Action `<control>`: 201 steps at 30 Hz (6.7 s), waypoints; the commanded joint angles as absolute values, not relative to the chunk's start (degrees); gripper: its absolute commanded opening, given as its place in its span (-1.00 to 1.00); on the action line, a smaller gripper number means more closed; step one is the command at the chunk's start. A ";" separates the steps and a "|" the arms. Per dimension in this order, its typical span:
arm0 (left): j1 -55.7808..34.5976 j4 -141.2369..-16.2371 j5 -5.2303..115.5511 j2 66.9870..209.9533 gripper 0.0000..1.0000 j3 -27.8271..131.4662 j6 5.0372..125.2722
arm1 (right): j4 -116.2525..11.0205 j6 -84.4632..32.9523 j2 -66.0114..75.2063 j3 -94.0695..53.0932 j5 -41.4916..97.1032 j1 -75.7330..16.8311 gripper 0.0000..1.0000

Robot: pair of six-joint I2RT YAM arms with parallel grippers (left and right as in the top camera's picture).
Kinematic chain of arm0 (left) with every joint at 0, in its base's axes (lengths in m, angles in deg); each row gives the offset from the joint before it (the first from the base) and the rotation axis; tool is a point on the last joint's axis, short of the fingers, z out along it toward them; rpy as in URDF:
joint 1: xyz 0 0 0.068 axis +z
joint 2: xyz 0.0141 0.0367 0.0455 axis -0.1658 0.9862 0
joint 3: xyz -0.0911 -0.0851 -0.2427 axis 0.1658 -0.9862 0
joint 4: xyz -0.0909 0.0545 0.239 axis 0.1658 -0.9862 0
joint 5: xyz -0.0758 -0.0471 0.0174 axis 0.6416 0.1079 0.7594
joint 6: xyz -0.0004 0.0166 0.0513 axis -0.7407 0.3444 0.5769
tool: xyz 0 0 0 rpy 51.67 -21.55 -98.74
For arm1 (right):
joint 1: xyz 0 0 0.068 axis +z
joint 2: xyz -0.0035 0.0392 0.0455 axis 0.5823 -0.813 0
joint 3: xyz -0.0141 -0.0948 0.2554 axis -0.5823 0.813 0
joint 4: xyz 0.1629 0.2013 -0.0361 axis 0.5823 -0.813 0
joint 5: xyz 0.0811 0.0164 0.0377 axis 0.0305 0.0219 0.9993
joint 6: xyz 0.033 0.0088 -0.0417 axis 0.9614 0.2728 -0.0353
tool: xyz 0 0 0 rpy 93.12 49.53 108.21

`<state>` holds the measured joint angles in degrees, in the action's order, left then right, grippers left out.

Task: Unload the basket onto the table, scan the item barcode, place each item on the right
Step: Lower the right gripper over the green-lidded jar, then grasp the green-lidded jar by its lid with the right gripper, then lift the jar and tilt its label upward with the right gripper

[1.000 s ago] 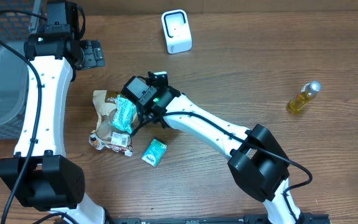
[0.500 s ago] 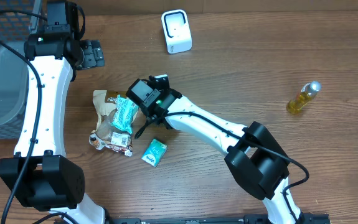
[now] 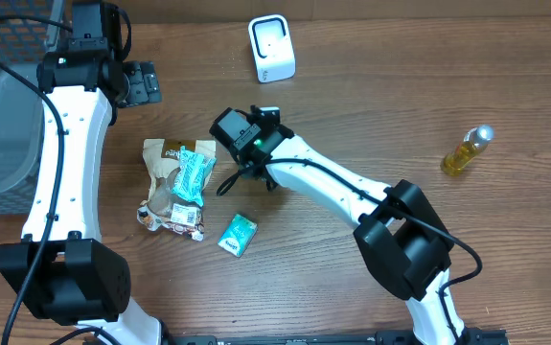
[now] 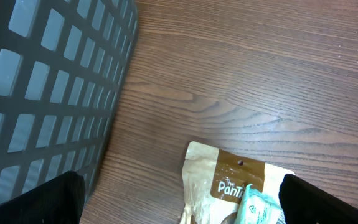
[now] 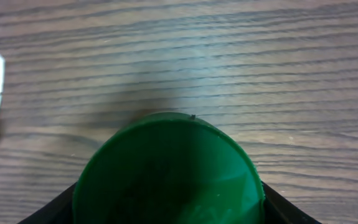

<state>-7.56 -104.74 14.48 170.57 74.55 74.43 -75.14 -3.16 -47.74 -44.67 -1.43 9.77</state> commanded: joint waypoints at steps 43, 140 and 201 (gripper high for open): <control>-7.70 -104.67 14.09 169.69 0.99 75.60 75.24 | -78.66 -16.99 -42.62 -44.06 3.01 -2.42 1.00; -7.70 -104.67 14.09 169.69 0.99 75.60 75.24 | -85.65 -9.63 -44.57 -35.43 17.30 -0.04 0.49; -7.70 -104.67 14.09 169.69 0.99 75.60 75.24 | -116.95 -9.63 -44.55 -45.68 60.12 -1.62 -0.06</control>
<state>-7.56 -104.74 14.48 170.57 74.55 74.43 -116.73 -9.63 -44.98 -44.32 56.12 -1.49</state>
